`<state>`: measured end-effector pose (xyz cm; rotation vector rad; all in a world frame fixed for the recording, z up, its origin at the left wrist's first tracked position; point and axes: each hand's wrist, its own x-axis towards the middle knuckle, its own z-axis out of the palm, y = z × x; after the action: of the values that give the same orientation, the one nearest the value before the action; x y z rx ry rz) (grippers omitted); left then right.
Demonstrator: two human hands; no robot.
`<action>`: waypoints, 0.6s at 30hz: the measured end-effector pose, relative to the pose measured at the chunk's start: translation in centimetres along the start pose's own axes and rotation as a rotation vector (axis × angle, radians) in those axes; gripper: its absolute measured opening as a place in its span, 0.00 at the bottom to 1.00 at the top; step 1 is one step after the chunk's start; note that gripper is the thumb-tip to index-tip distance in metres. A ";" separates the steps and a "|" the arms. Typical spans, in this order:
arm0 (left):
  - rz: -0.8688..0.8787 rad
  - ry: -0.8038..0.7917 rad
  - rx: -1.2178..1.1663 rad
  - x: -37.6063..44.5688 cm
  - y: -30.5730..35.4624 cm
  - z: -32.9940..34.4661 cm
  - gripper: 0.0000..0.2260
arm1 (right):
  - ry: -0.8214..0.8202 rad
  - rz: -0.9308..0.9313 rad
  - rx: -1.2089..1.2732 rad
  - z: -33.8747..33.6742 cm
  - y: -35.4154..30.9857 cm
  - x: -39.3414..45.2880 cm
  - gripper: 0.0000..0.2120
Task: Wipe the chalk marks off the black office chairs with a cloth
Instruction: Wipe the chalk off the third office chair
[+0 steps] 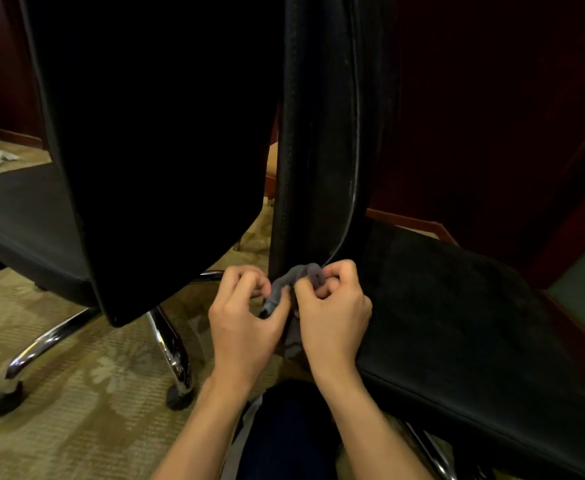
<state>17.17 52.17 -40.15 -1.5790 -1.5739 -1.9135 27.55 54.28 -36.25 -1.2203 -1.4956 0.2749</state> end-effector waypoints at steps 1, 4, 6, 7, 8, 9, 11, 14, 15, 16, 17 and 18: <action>0.016 0.016 0.011 0.5 0.7 0.0 0.11 | 0.021 -0.028 0.004 -0.6 -0.6 0.6 0.11; 0.014 0.060 0.050 2.3 3.1 0.5 0.11 | 0.117 -0.131 0.007 -2.5 -2.2 3.1 0.10; -0.021 0.082 0.054 3.1 4.2 0.9 0.10 | 0.153 -0.202 -0.001 -3.3 -3.1 4.6 0.10; -0.023 0.088 0.052 3.1 4.4 1.0 0.10 | 0.157 -0.228 -0.004 -3.5 -3.3 5.0 0.10; -0.017 0.089 0.055 2.9 4.4 1.2 0.09 | 0.145 -0.238 -0.007 -3.6 -3.4 5.0 0.10; -0.016 0.083 0.056 2.5 4.3 1.2 0.09 | 0.122 -0.227 -0.012 -3.3 -3.1 4.6 0.10; -0.040 0.068 0.029 1.8 3.5 1.0 0.08 | 0.066 -0.168 -0.040 -2.4 -1.9 2.7 0.10; -0.059 0.011 -0.008 0.6 2.1 0.5 0.12 | -0.041 -0.004 -0.014 -0.5 -0.3 -0.4 0.11; -0.052 -0.007 -0.011 0.3 1.7 0.2 0.13 | -0.060 0.031 0.000 -0.1 -0.1 -0.9 0.11; -0.047 -0.014 -0.018 0.2 1.4 0.0 0.14 | -0.058 0.042 0.004 0.1 -0.1 -0.9 0.10; -0.050 -0.012 -0.031 0.3 1.4 -0.2 0.13 | -0.035 0.026 0.004 0.1 -0.3 -0.5 0.10; -0.059 -0.005 -0.045 0.6 1.6 -0.3 0.12 | 0.003 -0.009 0.017 -0.4 -0.7 0.1 0.09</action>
<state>17.85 51.55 -38.73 -1.5729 -1.6069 -1.9907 27.50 53.91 -35.53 -1.2000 -1.4928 0.2786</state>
